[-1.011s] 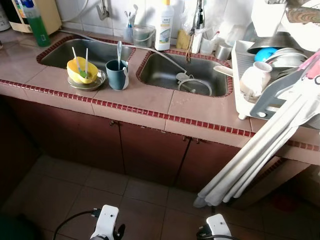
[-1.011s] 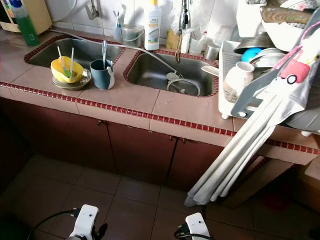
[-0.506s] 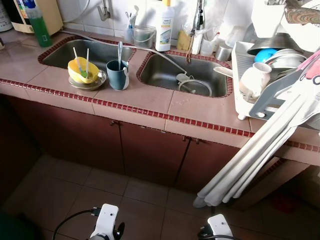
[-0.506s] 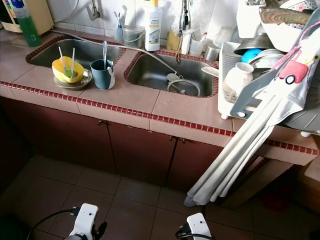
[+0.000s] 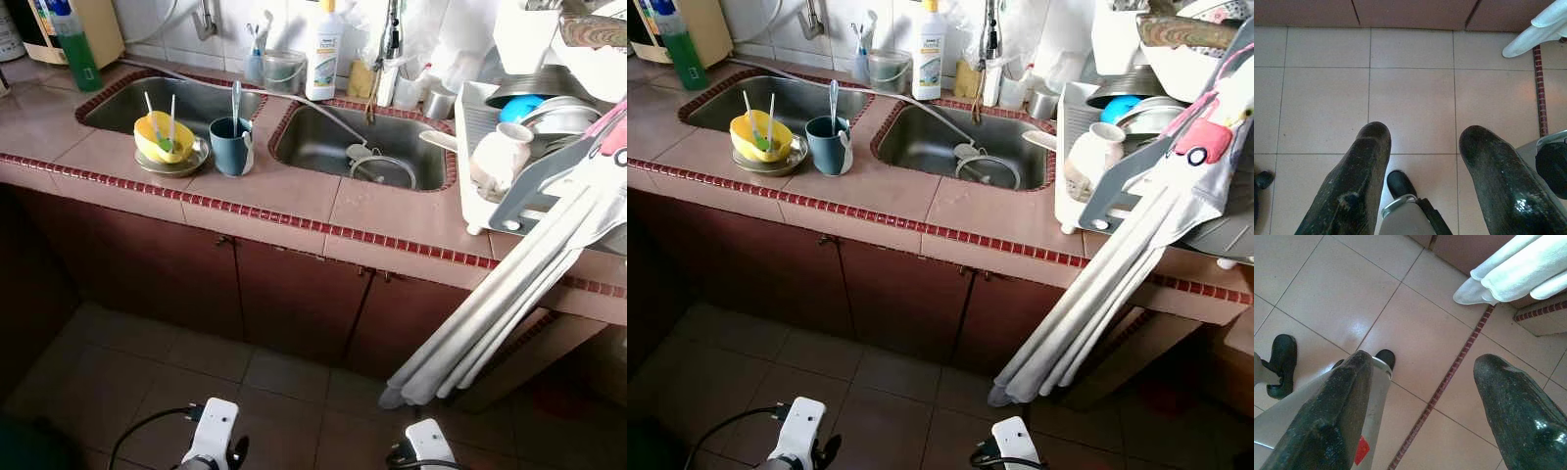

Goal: Kitchen organization

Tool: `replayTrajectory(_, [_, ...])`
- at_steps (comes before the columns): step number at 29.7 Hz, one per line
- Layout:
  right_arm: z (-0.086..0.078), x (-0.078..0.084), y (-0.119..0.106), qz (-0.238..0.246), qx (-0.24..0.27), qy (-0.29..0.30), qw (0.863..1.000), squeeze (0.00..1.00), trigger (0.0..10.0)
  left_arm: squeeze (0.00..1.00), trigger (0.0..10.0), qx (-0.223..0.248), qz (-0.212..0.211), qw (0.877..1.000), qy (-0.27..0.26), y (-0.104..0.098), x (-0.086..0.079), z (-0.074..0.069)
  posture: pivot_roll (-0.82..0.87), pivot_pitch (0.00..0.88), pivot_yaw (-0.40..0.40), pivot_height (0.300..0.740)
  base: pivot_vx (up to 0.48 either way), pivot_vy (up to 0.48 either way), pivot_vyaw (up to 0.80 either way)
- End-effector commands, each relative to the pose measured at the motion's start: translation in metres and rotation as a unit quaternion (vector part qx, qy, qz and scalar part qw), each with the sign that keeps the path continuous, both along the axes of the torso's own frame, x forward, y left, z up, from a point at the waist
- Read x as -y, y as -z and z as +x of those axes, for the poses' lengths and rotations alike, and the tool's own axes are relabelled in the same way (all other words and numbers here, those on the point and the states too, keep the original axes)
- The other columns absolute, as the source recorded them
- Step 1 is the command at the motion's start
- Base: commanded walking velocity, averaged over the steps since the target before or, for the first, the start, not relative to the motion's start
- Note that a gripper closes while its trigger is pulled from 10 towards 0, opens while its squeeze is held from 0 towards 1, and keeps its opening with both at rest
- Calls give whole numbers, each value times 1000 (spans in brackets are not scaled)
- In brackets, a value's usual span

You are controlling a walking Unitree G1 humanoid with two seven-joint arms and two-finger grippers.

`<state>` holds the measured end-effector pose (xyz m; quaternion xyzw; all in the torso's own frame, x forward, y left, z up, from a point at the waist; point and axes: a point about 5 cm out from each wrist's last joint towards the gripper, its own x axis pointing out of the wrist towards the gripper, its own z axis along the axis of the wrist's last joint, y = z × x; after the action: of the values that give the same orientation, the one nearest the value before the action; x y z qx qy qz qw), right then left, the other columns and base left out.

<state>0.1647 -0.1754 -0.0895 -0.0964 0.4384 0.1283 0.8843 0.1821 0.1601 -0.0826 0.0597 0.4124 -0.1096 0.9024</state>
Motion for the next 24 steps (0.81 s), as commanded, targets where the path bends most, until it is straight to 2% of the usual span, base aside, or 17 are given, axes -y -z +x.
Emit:
replayTrajectory(1, [-1, 2, 0, -2, -3, 3, 1000, 0, 10000, 0, 10000, -7, -2, 1000, 2, 1, 2, -1, -138, 28, -71, 740, 0, 0, 0])
replayTrajectory(12, [-3, -1, 1, 1, -10, -11, 1000, 0, 10000, 0, 10000, -8, 1, 1000, 9, 1, 2, -1, -140, 21, -69, 740, 0, 0, 0])
replayTrajectory(20, [-5, 3, 2, -8, -14, 3, 1000, 0, 10000, 0, 10000, -1, -2, 1000, 4, -1, 3, 4, -139, 13, -68, 740, 0, 0, -740])
replayTrajectory(24, [-4, 4, 2, -9, -13, -3, 1000, 0, 10000, 0, 10000, -1, -2, 1000, 6, -2, 4, 6, -138, 7, -69, 740, 0, 63, -375])
